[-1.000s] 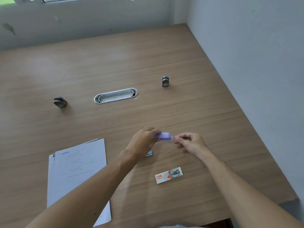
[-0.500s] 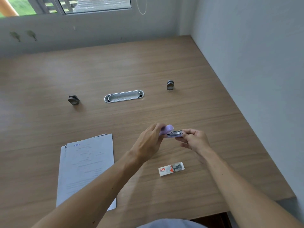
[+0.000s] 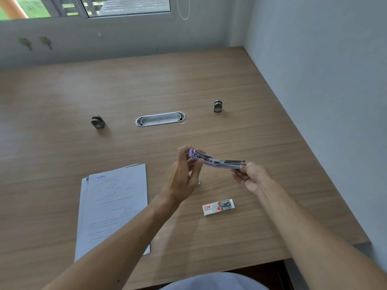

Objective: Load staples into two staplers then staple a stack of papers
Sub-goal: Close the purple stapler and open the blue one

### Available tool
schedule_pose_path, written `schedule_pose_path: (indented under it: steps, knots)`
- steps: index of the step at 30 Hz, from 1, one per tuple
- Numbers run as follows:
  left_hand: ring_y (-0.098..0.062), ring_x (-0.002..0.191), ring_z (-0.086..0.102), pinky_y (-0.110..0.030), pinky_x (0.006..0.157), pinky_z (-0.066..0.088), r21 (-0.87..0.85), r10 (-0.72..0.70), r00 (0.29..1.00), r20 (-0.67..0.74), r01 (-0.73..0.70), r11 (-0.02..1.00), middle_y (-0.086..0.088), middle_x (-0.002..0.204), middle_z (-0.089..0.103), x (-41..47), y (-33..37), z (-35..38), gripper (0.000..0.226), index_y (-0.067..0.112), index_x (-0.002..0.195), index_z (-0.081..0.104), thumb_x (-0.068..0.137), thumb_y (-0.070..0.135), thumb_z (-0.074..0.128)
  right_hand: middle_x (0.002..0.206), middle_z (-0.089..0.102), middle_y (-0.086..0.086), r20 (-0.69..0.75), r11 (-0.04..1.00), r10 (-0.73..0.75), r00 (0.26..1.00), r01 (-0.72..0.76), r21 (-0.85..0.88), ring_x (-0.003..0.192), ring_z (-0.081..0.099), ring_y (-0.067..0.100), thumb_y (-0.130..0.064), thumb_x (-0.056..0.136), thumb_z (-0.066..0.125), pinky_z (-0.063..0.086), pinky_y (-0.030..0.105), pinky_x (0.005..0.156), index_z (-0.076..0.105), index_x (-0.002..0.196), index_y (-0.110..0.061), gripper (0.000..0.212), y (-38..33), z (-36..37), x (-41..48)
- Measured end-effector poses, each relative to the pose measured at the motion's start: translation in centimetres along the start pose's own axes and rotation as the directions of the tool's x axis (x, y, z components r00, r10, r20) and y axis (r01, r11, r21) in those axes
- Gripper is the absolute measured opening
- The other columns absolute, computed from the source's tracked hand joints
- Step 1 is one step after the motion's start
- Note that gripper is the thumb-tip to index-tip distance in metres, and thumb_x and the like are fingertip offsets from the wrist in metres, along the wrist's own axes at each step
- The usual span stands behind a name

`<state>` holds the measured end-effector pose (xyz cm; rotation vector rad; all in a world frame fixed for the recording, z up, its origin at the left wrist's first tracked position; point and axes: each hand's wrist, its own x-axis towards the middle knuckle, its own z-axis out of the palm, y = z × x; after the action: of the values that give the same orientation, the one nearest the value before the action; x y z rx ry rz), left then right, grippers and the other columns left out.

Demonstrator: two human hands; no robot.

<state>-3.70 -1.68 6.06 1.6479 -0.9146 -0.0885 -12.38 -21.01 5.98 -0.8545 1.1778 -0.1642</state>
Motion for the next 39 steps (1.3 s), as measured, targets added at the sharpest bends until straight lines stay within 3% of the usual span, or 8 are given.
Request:
schedule_pose_path:
  steps: [4,8,14,19,21,23,28,39]
  knots:
    - [-0.015,0.09,0.065,-0.034,0.081,0.057,0.214,-0.002,1.0,0.014,-0.001,0.977,-0.002,0.102,0.064,-1.2,-1.2,-1.8,0.021,0.011,0.11,0.05,0.094,0.016,0.063,0.079,0.064,0.017,0.013,0.999,-0.002,1.0,0.001,0.039,0.067,0.062,0.024,0.012,0.095,0.035,0.056,0.025,0.041,0.059,0.083,-0.001,0.029,0.2,-0.5,-0.1]
    - [-0.019,0.078,0.061,-0.038,0.068,0.052,0.48,-0.09,0.978,0.19,-0.012,0.877,0.003,0.093,0.066,-2.5,-2.5,-3.4,0.024,0.016,0.102,0.056,0.088,0.029,0.07,0.078,0.068,0.016,0.019,0.992,-0.073,0.997,0.075,-0.098,0.056,0.069,0.018,0.011,0.095,0.043,0.059,0.029,0.052,0.061,0.087,-0.004,0.025,0.1,-1.4,-0.6]
    - [-0.018,0.084,0.062,-0.031,0.07,0.048,0.533,-0.225,0.889,0.4,-0.026,0.845,0.005,0.098,0.069,-3.5,-1.8,-0.5,0.031,0.021,0.116,0.061,0.088,0.034,0.067,0.078,0.072,0.016,0.099,0.96,-0.084,0.992,0.107,-0.26,0.058,0.072,0.018,0.0,0.098,0.054,0.061,0.032,0.06,0.063,0.091,-0.004,0.012,2.2,-1.2,-1.1]
    - [-0.011,0.076,0.051,-0.029,0.068,0.044,0.506,-0.293,0.891,0.348,0.085,0.858,0.009,0.083,0.056,-4.9,-2.4,1.1,0.01,0.019,0.102,0.063,0.092,0.022,0.061,0.088,0.076,0.012,0.158,0.943,-0.09,0.983,0.135,-0.305,0.073,0.075,0.02,-0.011,0.099,0.06,0.063,0.038,0.069,0.066,0.096,-0.008,0.007,4.0,-1.7,-0.8]
    - [-0.013,0.078,0.052,-0.026,0.069,0.04,0.519,-0.286,0.913,0.291,0.101,0.849,0.006,0.086,0.057,-5.8,-2.6,0.9,0.012,0.015,0.102,0.064,0.091,0.018,0.061,0.089,0.075,0.007,0.148,0.819,-0.199,0.969,0.248,-0.517,0.072,0.074,0.017,-0.019,0.097,0.063,0.062,0.039,0.07,0.066,0.091,-0.015,0.007,5.0,-2.4,-0.4]
    - [-0.016,0.082,0.057,-0.026,0.071,0.042,0.53,-0.293,0.924,0.246,0.125,0.839,0.004,0.092,0.062,-6.6,-2.9,0.4,0.017,0.014,0.105,0.065,0.088,0.017,0.063,0.083,0.073,-0.001,0.227,0.53,-0.327,0.917,0.377,-0.76,0.071,0.07,0.011,-0.022,0.09,0.069,0.058,0.033,0.069,0.068,0.081,-0.022,0.009,5.9,-3.1,-0.2]
    - [-0.012,0.083,0.06,-0.028,0.073,0.05,0.519,-0.321,0.933,0.161,0.197,0.832,0.004,0.095,0.065,-7.7,-2.9,-0.3,0.025,0.016,0.111,0.068,0.086,0.018,0.066,0.085,0.067,-0.006,0.489,0.03,-0.248,0.836,0.512,-0.859,0.08,0.064,0.014,-0.016,0.082,0.071,0.053,0.029,0.073,0.074,0.084,-0.024,0.009,7.5,-4.4,-0.5]
    - [-0.012,0.079,0.06,-0.036,0.07,0.053,0.536,-0.357,0.928,0.109,0.248,0.807,0.007,0.09,0.063,-8.5,-2.8,-0.7,0.019,0.019,0.105,0.07,0.085,0.021,0.069,0.106,0.06,-0.001,0.58,-0.191,-0.22,0.784,0.549,-0.814,0.104,0.062,0.023,-0.024,0.09,0.066,0.045,0.03,0.077,0.073,0.108,-0.025,0.02,9.0,-4.6,0.3]
